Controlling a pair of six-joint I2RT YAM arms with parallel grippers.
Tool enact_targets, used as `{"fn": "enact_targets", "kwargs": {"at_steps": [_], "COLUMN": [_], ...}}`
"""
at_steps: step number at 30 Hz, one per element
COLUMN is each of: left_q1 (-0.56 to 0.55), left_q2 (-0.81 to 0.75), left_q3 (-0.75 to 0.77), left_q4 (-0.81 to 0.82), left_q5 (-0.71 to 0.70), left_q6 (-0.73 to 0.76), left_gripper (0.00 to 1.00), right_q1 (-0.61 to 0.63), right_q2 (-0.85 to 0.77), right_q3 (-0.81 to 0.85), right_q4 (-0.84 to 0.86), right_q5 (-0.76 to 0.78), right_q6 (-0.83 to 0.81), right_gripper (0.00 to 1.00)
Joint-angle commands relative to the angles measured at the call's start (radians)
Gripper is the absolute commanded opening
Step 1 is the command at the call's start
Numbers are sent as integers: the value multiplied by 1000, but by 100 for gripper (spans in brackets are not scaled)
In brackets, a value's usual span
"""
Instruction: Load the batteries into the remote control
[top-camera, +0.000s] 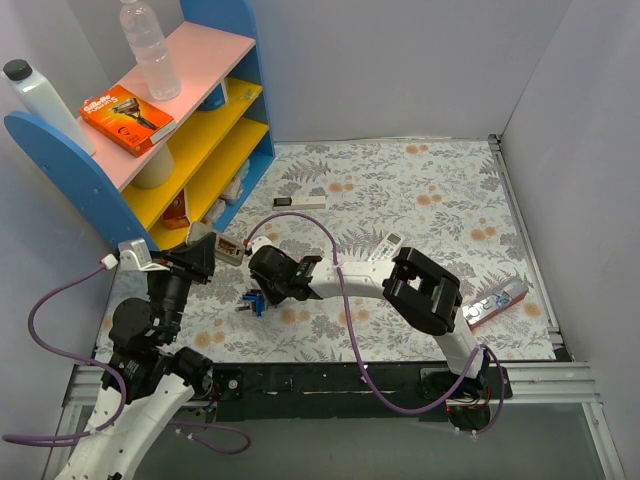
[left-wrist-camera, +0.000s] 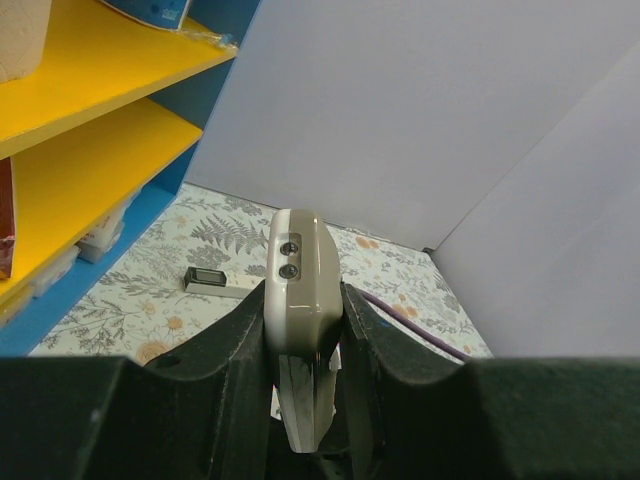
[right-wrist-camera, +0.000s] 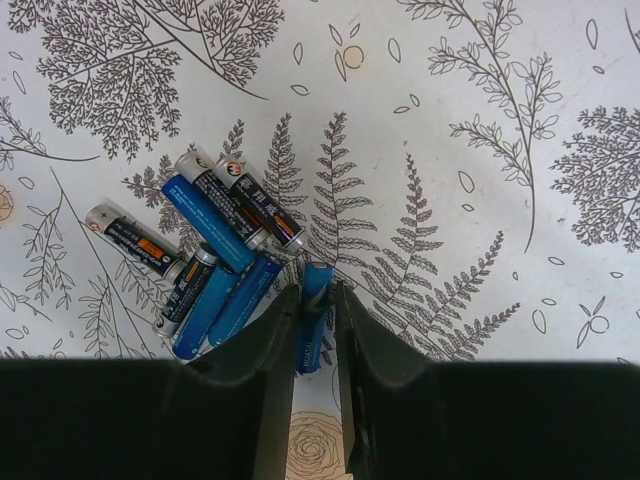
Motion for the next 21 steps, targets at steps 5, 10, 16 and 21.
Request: {"fn": "enact_targets", "kwargs": {"at_steps": [5, 10, 16, 21], "left_q1": [12, 12, 18, 21], "left_q2": [12, 17, 21, 29], "left_q3": [0, 0, -2, -2], "left_q4": [9, 9, 9, 8], "left_q5": [15, 17, 22, 25], "left_q6": [0, -2, -5, -6], "left_gripper": [0, 0, 0, 0], "right_q1": [5, 7, 10, 16], "right_q2": [-11, -35, -40, -40], "right_q3": [4, -32, -37, -39], "right_q4": [-43, -71, -127, -163], "right_q5": [35, 30, 19, 25], "right_q6": [-33, -44, -50, -65], "right_gripper": [29, 30, 33, 36]}}
